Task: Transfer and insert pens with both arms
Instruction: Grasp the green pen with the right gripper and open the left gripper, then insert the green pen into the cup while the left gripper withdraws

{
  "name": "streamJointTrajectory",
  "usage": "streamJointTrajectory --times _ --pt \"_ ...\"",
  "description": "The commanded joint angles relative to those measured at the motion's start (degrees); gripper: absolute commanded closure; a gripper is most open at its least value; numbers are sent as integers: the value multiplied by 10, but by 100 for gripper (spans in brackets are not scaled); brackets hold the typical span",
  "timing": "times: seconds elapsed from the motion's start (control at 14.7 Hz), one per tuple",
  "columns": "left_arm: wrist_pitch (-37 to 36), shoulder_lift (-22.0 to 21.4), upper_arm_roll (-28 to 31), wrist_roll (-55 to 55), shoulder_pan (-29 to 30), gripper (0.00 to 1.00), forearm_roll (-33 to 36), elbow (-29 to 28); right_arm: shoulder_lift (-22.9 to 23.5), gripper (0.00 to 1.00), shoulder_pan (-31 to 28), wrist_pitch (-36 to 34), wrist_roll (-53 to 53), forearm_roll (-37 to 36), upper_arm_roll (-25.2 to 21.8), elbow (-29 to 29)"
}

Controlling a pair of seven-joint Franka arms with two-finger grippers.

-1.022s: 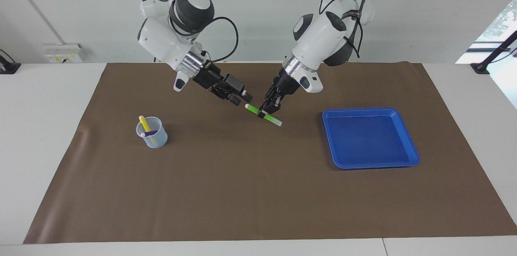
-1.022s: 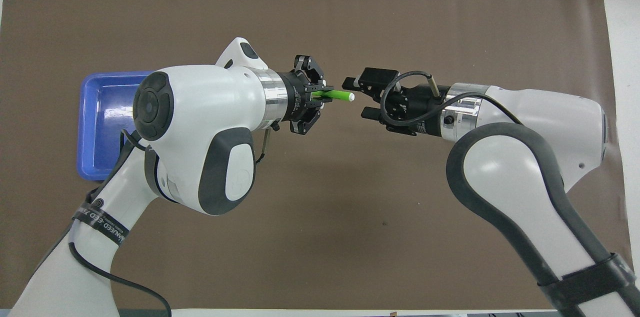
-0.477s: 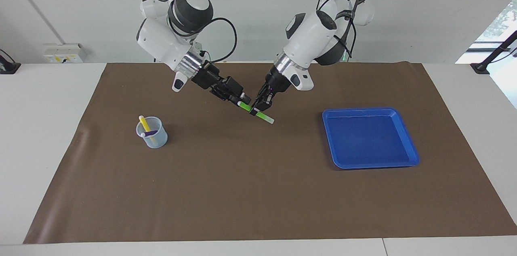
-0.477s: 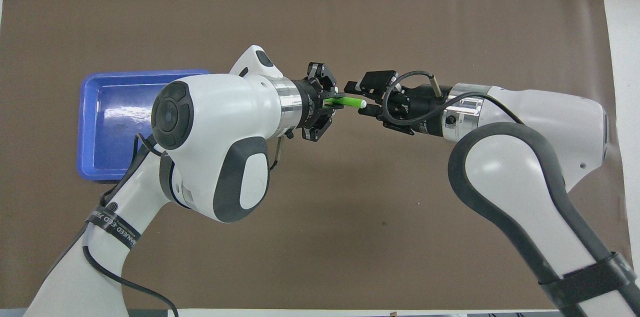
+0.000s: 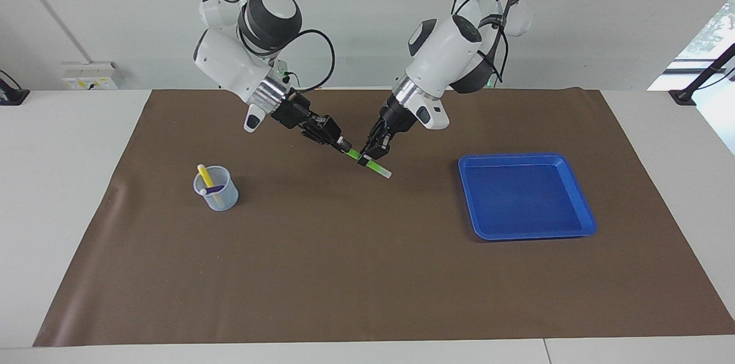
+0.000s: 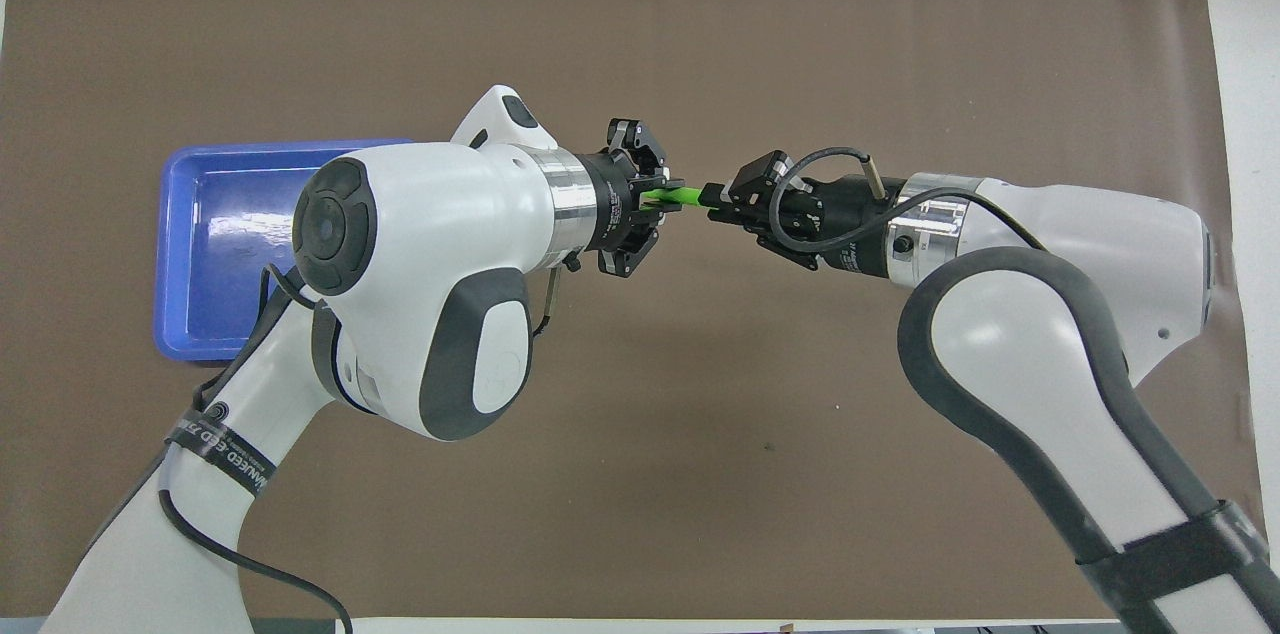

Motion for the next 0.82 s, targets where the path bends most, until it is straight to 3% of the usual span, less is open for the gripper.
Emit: streamJointTrajectory --times 0.0,0.07,0.14,0.2,0.27,0.48,0.75 --pt "-2 0 2 -1 -14 100 -11 -2 -10 100 -3 -2 2 12 4 0" --pt "-2 0 2 1 -14 100 -10 -1 -10 100 -3 -3 3 12 4 0" --pt "-2 1 3 5 -14 79 -8 -1 -10 100 -3 -5 3 12 4 1" --pt "-2 0 3 10 -14 20 -3 -1 -10 100 -3 -7 4 12 4 1" --pt "-3 -3 3 26 -12 0 -1 -1 -10 100 -3 -8 4 12 4 1" --pt "-42 -14 10 120 -2 0 15 -4 -7 100 -16 -56 -2 -6 0 17" --pt "-137 -49 13 283 50 0 48 -32 17 100 -99 -225 -18 -251 1 123"
